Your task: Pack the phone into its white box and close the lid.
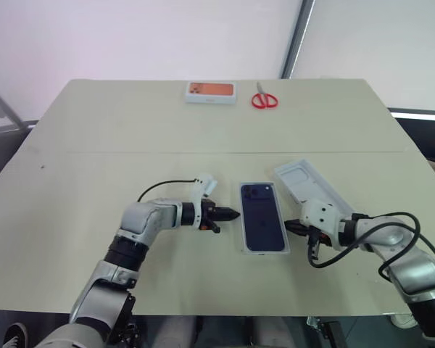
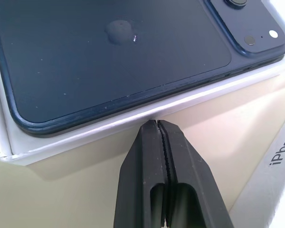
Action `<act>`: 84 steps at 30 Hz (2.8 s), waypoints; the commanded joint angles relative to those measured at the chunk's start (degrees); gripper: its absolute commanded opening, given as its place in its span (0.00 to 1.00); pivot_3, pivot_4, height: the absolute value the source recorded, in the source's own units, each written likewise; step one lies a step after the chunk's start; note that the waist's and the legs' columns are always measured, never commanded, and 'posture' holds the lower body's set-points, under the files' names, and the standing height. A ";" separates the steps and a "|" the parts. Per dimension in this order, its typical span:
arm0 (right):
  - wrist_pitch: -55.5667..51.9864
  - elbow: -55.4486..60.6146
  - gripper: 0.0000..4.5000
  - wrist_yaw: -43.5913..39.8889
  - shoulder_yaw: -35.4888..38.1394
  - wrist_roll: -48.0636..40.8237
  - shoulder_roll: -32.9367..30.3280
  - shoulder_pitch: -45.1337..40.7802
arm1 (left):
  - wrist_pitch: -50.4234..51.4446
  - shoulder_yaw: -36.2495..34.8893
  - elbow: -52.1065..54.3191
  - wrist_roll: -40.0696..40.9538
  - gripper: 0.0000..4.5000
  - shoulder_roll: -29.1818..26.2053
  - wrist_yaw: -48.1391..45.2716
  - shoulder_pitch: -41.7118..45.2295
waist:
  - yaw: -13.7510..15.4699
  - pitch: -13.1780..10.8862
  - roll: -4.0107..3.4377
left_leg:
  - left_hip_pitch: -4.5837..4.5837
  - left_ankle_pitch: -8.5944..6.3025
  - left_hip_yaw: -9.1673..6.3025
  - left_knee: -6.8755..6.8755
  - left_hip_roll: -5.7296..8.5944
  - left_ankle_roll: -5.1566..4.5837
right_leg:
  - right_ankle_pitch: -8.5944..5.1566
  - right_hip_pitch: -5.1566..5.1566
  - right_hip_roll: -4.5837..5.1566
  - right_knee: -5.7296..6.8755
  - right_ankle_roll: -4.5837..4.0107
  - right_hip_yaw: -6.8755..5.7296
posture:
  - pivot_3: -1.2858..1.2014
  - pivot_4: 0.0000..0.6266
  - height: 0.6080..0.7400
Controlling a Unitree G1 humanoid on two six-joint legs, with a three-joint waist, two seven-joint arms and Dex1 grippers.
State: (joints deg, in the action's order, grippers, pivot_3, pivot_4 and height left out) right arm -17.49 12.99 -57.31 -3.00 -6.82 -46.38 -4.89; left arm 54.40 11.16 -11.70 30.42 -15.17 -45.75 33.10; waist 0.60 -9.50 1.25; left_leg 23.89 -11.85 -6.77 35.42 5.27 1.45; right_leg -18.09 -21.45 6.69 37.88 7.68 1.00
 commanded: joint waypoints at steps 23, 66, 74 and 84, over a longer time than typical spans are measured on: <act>-0.05 4.14 0.01 1.85 6.13 -0.67 -5.12 -3.96 | -2.15 -6.80 13.29 2.12 0.00 -8.98 -3.30 -7.01 | -0.23 -0.08 -0.10 | 0.01 0.00 0.02 -0.17 -0.02 0.00 | 0.00 -0.07 0.01 -0.11 0.00 0.04 | 0.52 0.24 1.00; -67.75 17.72 0.71 27.71 3.78 -10.98 5.23 -17.43 | -12.93 -10.52 14.54 3.07 1.00 -4.36 -0.22 -8.13 | -0.07 -0.10 -0.15 | 0.61 0.07 0.09 -0.13 0.01 0.07 | 0.02 -0.81 0.03 0.11 -0.03 0.15 | 0.52 0.24 1.00; -64.56 14.65 0.01 32.94 1.64 -8.59 6.55 -15.71 | -12.05 -9.89 15.36 2.97 1.00 -4.18 1.15 -8.55 | -0.15 -0.08 -0.11 | 0.55 0.08 0.10 -0.09 0.01 0.07 | 0.03 -0.72 0.02 0.12 -0.03 0.15 | 0.52 0.24 1.00; -61.20 11.71 0.01 36.24 2.75 -7.58 6.93 -18.91 | -11.55 -10.10 15.54 3.34 1.00 -4.23 1.91 -8.65 | -0.13 -0.07 -0.10 | 0.54 0.08 0.09 -0.06 0.01 0.06 | 0.03 -0.70 0.00 0.13 -0.03 0.15 | 0.52 0.24 1.00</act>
State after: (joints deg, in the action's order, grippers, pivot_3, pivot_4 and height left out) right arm -79.88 25.86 -22.78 -1.81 -16.27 -39.62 -22.43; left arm 43.45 1.37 1.40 33.23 -19.47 -43.67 24.49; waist 0.47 -9.57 1.14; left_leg 24.43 -11.78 -6.68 35.35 5.28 1.51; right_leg -18.06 -22.17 6.69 38.01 7.65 1.15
